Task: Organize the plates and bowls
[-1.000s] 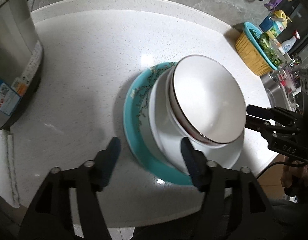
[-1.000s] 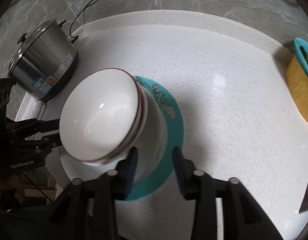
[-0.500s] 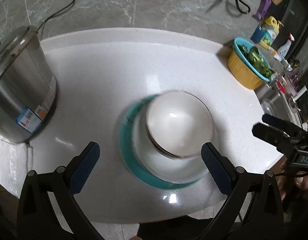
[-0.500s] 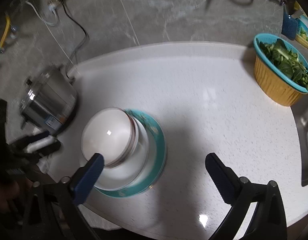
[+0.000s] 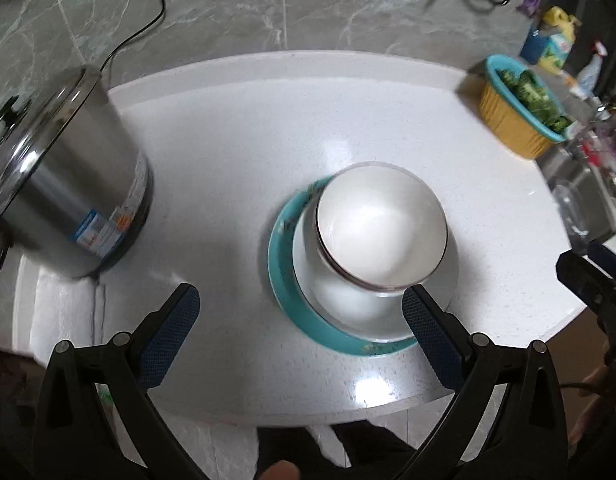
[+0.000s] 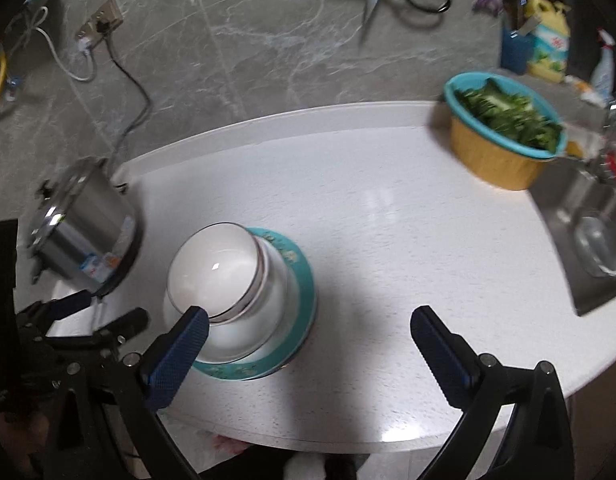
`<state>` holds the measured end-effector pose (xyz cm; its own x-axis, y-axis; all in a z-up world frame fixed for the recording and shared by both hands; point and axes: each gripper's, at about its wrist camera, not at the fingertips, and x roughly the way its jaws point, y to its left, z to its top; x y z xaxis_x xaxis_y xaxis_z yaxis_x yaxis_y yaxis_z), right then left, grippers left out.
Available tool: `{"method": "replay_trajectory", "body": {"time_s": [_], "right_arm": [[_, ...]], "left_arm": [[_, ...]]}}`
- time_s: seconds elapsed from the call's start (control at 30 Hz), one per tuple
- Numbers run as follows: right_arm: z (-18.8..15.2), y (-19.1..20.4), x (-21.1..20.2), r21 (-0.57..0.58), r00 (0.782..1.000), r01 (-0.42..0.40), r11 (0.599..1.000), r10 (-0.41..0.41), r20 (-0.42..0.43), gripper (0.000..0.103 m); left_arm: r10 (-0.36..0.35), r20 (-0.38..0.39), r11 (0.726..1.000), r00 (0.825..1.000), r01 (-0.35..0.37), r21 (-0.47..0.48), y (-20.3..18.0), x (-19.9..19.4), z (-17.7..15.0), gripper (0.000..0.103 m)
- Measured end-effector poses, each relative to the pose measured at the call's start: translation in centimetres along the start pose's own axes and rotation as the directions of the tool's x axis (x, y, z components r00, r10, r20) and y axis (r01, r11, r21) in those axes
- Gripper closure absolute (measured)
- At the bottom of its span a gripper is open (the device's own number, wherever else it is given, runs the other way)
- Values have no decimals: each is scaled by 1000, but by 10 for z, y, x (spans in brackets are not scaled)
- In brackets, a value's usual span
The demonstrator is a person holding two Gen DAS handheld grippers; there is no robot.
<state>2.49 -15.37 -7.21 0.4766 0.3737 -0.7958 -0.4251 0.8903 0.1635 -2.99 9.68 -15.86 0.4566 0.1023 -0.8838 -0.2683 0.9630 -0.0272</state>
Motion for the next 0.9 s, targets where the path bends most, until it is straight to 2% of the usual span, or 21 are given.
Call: {"method": "replay_trajectory", "body": {"time_s": [0.17, 0.33, 0.43, 0.53, 0.57, 0.63, 0.7, 0.77, 0.9], "right_arm": [[-7, 19, -12, 111, 994, 105, 988, -109, 30, 0], [-15, 45, -21, 180, 975, 208, 961, -219, 43, 0], [-20, 59, -26, 210, 966, 244, 947, -257, 37, 0], [-23, 71, -32, 220, 958, 269, 938, -284, 37, 0], [-22, 73, -33, 220, 957, 273, 936, -288, 38, 0], [-22, 77, -37, 217, 953, 285, 934, -300, 42, 0], [-20, 79, -38, 208, 949, 297, 932, -312, 43, 0], [-18, 79, -37, 208, 948, 302, 930, -317, 38, 0], [-16, 77, -39, 204, 946, 307, 930, -322, 44, 0]], "left_arm": [[-93, -53, 994, 994, 96, 54, 32, 12, 6, 0], [-167, -93, 978, 981, 177, 110, 49, 20, 9, 0], [-255, -105, 957, 961, 266, 116, 54, 17, 12, 1], [-302, -100, 942, 948, 313, 124, 54, 13, 16, 1], [-301, -91, 940, 949, 311, 143, 51, 9, 16, 1], [-256, -51, 946, 965, 261, 190, 44, -3, 15, 0], [-166, -15, 958, 986, 165, 236, 34, -14, 10, 0], [-137, -10, 956, 990, 135, 259, 31, -19, 10, 0], [-73, 14, 970, 997, 68, 233, 32, -23, 14, 0]]}}
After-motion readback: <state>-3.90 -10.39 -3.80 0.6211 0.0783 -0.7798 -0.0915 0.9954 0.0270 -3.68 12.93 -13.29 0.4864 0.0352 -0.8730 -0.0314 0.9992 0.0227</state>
